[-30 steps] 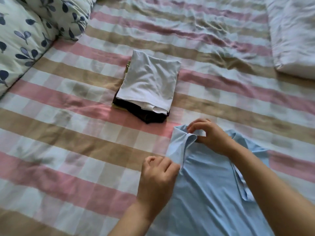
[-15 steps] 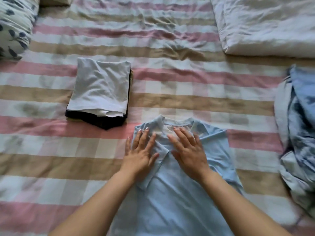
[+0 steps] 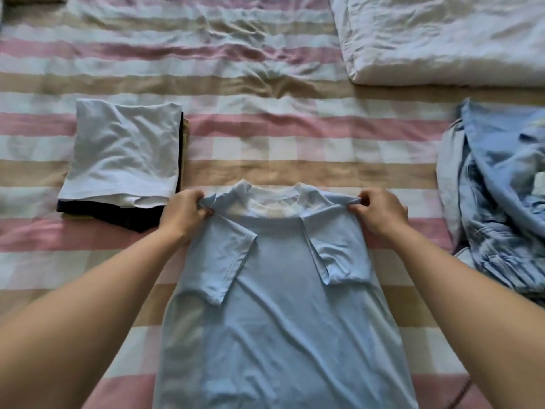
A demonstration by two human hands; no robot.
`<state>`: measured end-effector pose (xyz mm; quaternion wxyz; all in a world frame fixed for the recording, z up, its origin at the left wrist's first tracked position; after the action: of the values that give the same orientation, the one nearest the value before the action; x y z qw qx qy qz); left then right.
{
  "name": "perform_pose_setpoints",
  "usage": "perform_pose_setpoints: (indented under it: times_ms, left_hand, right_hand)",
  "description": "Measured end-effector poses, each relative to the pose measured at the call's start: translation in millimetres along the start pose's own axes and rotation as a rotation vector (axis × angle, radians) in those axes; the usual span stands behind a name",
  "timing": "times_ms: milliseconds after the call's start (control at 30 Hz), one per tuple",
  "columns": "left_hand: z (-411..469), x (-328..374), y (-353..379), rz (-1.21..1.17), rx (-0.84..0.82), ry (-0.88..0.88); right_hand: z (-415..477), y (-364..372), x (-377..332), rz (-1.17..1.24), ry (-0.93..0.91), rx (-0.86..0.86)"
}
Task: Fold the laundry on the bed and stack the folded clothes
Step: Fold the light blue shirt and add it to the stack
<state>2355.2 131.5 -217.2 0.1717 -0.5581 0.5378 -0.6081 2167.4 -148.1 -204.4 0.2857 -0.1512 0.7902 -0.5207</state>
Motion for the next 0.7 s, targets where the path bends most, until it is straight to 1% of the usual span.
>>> perform_pose_setpoints:
  times_ms: [67, 167, 267, 333, 400, 467, 533, 633, 700]
  left_hand:
    - [4, 2, 6, -0.034, 0.065, -0.012]
    - [-1, 0, 11, -0.132, 0.066, -0.026]
    - [-17, -3, 1, -0.361, 0.087, -0.004]
    - [-32, -4, -13, -0.514, 0.107, 0.018]
    - [-58, -4, -26, -0.565, 0.122, 0.047]
    - [-91, -5, -35, -0.523, 0.156, 0.094]
    - [-130, -7, -44, -0.397, 0.201, 0.163]
    - [-189, -15, -54, -0.214, 0.241, 0.263]
    - [-230, -24, -52, -0.151, 0.225, 0.297]
  right_hand:
    - [6, 4, -2, 0.029, -0.008, 0.015]
    - [5, 11, -1, 0.082, -0.01, -0.017]
    - [-7, 0, 4, 0.292, -0.042, 0.025]
    - [-26, -12, 11, 0.422, -0.115, 0.052]
    - [-57, -24, 17, 0.503, -0.173, 0.059]
    - [-93, -31, 26, 0.484, -0.234, 0.091]
    - [-130, -34, 39, 0.422, -0.274, 0.119]
    - [-186, -29, 62, 0.44, -0.259, 0.087]
    - [-223, -17, 80, 0.454, -0.235, 0.051]
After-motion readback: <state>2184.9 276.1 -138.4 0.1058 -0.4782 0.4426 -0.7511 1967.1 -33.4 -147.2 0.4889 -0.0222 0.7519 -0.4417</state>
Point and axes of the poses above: each hand's wrist, its own z-axis towards the middle knuckle, its own y-axis out of the palm, x = y × z, the point moved 1 cm from there along z, towards the middle knuckle, and after that the axes turned 2 degrees about -z, right-handed, at the moved point
